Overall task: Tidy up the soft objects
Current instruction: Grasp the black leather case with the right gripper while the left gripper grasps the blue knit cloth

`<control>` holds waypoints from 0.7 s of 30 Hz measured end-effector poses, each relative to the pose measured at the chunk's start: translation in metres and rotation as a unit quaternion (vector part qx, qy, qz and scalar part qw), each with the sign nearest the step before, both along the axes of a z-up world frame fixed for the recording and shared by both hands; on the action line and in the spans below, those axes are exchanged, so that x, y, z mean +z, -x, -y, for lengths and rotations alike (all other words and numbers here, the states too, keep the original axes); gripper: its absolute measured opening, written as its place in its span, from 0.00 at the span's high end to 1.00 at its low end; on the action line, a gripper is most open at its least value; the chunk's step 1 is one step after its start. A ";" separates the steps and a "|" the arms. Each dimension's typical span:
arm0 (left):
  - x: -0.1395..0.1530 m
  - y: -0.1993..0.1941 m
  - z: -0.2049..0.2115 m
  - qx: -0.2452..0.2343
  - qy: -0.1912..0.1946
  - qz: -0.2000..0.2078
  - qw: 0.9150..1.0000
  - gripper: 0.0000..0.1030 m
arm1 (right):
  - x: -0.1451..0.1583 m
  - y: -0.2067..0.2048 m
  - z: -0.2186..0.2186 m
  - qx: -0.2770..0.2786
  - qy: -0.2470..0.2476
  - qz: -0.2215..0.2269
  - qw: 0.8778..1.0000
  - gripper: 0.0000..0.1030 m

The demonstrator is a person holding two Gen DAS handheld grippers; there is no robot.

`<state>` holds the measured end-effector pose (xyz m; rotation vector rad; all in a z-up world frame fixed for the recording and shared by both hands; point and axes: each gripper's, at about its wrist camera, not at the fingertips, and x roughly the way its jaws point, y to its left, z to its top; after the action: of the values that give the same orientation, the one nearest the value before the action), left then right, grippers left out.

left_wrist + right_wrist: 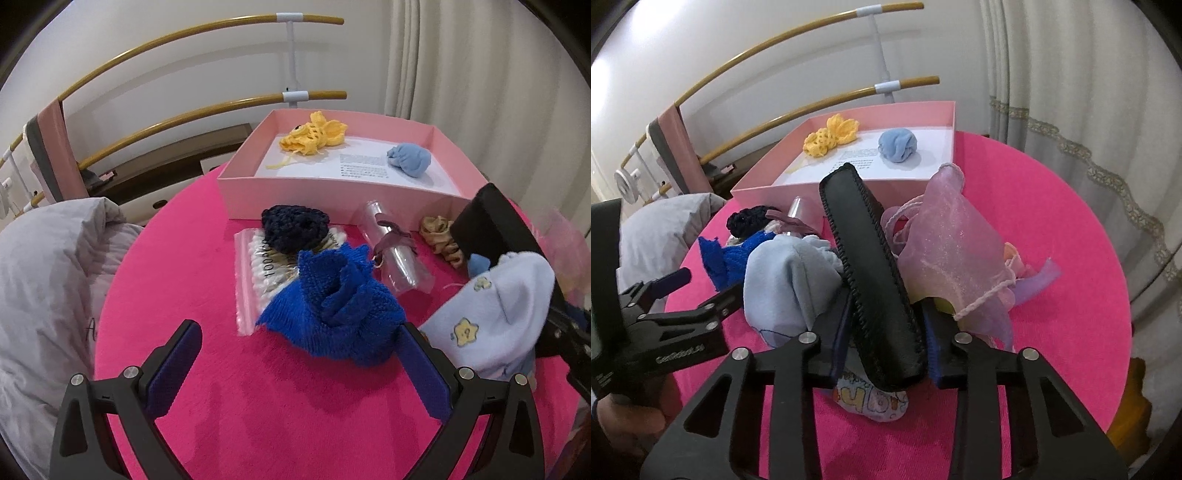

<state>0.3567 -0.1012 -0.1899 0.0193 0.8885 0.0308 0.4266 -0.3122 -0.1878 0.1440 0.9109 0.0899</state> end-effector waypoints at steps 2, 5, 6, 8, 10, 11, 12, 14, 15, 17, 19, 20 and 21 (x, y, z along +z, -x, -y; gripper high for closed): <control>0.001 -0.003 0.000 -0.001 0.006 0.001 1.000 0.00 | 0.002 0.003 0.001 -0.001 -0.005 0.001 1.000 0.72; 0.000 -0.006 0.004 -0.010 0.003 0.004 1.000 0.00 | 0.004 0.005 0.002 -0.001 -0.008 0.001 1.000 0.72; -0.003 -0.009 0.006 -0.013 0.004 0.000 1.000 0.00 | 0.004 0.006 0.002 -0.002 -0.008 0.001 1.000 0.72; -0.011 -0.015 0.003 -0.016 0.029 -0.008 0.999 0.12 | 0.004 0.006 0.002 -0.006 -0.011 0.002 1.000 0.73; -0.013 -0.017 -0.003 -0.024 0.067 -0.018 0.997 0.34 | 0.007 0.009 0.001 -0.007 -0.014 0.006 1.000 0.74; -0.012 -0.016 -0.004 -0.026 0.070 -0.018 0.997 0.46 | 0.010 0.011 0.002 -0.006 -0.017 0.010 1.000 0.74; -0.010 -0.015 -0.005 -0.030 0.073 -0.015 0.997 0.56 | 0.013 0.014 0.002 -0.005 -0.023 0.012 1.000 0.75; -0.007 -0.014 -0.010 -0.036 0.077 -0.016 0.996 0.59 | 0.017 0.018 0.003 -0.003 -0.033 0.015 0.999 0.75; -0.006 -0.013 -0.012 -0.038 0.079 -0.015 0.996 0.61 | 0.019 0.022 0.003 -0.003 -0.037 0.016 0.999 0.75; -0.004 -0.011 -0.016 -0.042 0.085 -0.015 0.995 0.63 | 0.021 0.027 0.003 -0.005 -0.041 0.017 0.999 0.75; -0.001 -0.007 -0.019 -0.044 0.087 -0.012 0.995 0.64 | 0.023 0.033 0.003 -0.006 -0.046 0.018 0.999 0.75; 0.001 -0.005 -0.021 -0.045 0.088 -0.009 0.995 0.64 | 0.025 0.036 0.003 -0.006 -0.050 0.019 0.999 0.75; 0.003 -0.002 -0.022 -0.045 0.088 -0.008 0.995 0.64 | 0.027 0.039 0.003 -0.005 -0.052 0.022 0.998 0.75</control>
<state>0.3592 -0.0791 -0.1873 -0.1050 0.9028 -0.1325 0.3880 -0.3153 -0.1604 0.2421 0.8627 0.1300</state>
